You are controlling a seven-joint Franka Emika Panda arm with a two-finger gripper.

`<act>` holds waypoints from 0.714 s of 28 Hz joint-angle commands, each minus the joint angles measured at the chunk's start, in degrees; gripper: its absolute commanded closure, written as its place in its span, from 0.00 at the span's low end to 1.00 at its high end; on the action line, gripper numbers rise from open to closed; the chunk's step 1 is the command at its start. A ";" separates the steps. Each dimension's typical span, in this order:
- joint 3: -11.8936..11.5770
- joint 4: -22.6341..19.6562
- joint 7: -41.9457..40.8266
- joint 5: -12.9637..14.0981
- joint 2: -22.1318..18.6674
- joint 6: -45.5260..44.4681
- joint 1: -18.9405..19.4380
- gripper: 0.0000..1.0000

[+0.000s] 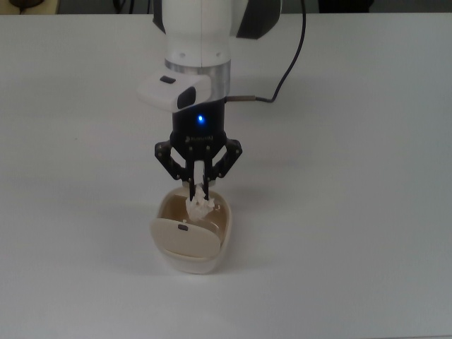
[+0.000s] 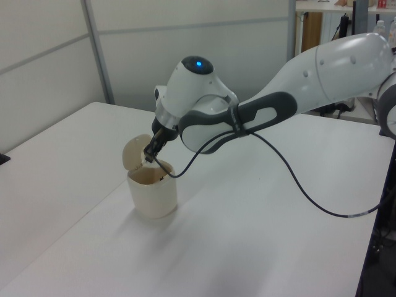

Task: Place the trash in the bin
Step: 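Lower the gripper into the bin opening and release the paper ball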

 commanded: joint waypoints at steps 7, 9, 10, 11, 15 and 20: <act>-0.27 -2.62 1.72 1.04 -0.20 -0.27 0.30 0.00; -0.27 -2.54 1.63 0.95 -0.64 -3.08 0.21 0.00; -0.27 -2.54 1.55 1.04 -0.99 -4.57 0.04 0.00; -0.27 -2.54 1.54 1.04 -1.34 -6.15 -0.31 0.00; -0.18 -2.45 1.37 1.04 -4.24 -15.38 -1.28 0.00; -0.18 -2.27 1.11 1.13 -8.81 -27.16 -2.42 0.00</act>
